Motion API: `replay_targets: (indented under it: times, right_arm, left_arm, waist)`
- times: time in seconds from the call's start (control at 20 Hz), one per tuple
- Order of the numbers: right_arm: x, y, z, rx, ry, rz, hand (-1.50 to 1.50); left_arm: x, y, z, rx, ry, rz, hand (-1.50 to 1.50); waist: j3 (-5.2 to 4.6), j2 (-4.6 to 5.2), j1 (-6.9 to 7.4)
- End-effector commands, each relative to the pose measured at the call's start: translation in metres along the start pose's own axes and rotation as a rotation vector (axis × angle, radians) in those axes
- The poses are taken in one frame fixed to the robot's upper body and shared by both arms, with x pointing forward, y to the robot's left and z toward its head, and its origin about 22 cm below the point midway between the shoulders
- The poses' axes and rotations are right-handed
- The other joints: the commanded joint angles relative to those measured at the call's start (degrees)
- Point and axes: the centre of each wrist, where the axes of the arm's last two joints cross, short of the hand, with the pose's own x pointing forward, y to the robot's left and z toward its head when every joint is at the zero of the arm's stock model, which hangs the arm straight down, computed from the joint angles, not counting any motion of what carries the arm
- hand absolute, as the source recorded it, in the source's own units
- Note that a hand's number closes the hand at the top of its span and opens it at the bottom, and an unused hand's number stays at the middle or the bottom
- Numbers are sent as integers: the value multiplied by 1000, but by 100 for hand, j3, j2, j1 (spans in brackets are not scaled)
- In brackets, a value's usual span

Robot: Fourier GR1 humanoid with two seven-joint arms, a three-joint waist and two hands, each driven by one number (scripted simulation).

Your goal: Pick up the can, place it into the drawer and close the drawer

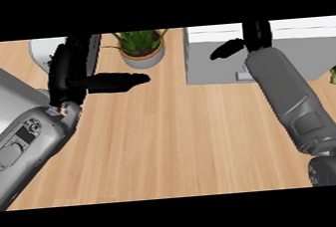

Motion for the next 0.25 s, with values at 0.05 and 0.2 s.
replay_targets:
  times: [0.05, 0.2]
  right_arm:
    - [30, -3, -21, -71, 39, -267, -150]
    - [44, 8, -21, -91, 49, -290, -150]
  left_arm:
    - [-13, 5, 16, 17, 27, 15, -150]
    - [-16, 8, 13, 20, 1, -8, -150]
  waist:
    - [-33, -109, 8]
    - [-37, -60, 13]
